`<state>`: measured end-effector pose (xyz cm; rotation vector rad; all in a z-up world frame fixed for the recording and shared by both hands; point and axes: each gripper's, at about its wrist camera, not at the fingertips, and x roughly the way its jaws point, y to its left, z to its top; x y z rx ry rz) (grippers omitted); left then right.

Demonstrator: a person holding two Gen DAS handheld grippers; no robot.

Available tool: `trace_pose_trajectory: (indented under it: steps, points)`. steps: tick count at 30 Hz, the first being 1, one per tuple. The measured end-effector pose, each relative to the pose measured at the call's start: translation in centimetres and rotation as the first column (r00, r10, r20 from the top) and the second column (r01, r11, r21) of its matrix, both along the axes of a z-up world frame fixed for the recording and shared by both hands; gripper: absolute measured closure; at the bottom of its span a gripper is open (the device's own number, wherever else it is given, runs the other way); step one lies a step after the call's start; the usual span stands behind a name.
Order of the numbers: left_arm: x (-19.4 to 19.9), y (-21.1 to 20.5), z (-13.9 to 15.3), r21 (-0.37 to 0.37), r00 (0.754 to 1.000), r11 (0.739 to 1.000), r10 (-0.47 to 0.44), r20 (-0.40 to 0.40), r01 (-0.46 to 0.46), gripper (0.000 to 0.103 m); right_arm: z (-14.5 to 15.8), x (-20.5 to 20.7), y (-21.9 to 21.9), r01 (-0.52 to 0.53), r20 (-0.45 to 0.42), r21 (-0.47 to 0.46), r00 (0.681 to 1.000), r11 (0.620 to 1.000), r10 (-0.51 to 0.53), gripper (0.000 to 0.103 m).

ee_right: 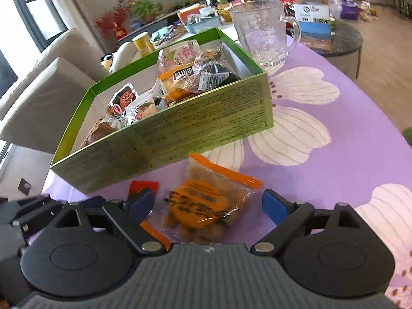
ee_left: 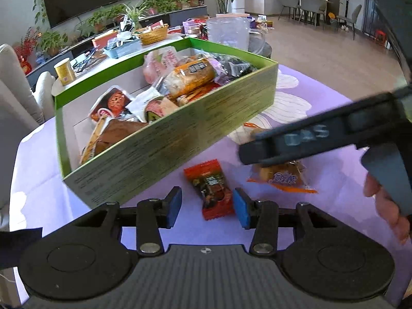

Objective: Organize snacks
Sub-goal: 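Grasp the red candy packet with the left gripper while the right grasps the orange-labelled peanut bag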

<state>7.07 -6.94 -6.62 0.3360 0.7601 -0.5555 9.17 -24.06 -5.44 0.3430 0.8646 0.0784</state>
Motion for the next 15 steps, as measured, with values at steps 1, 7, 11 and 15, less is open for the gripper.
trace_pose_trajectory:
  steps: [1, 7, 11, 15]
  points:
    - [0.0, -0.3, -0.1, 0.008, 1.0, 1.0, -0.006, 0.002, 0.006, 0.061, 0.1, 0.3, 0.2, 0.006, -0.004, -0.008, 1.0, 1.0, -0.006, 0.02]
    - [0.7, -0.8, -0.9, -0.01, 1.0, 1.0, 0.014, -0.023, -0.014, 0.061, -0.3, 0.3, 1.8, -0.036, 0.003, -0.129, 0.999, 0.991, 0.037, 0.02]
    - [1.1, 0.1, -0.9, -0.086, 0.995, 0.995, 0.044, -0.085, -0.051, 0.067, -0.7, -0.1, 1.8, -0.075, 0.024, -0.164, 0.997, 0.984, 0.08, 0.02]
    - [0.9, 1.1, -0.8, -0.111, 0.992, 0.99, 0.076, -0.102, -0.087, 0.078, -0.6, -0.3, 1.5, -0.075, 0.037, -0.169, 0.996, 0.983, 0.083, 0.021]
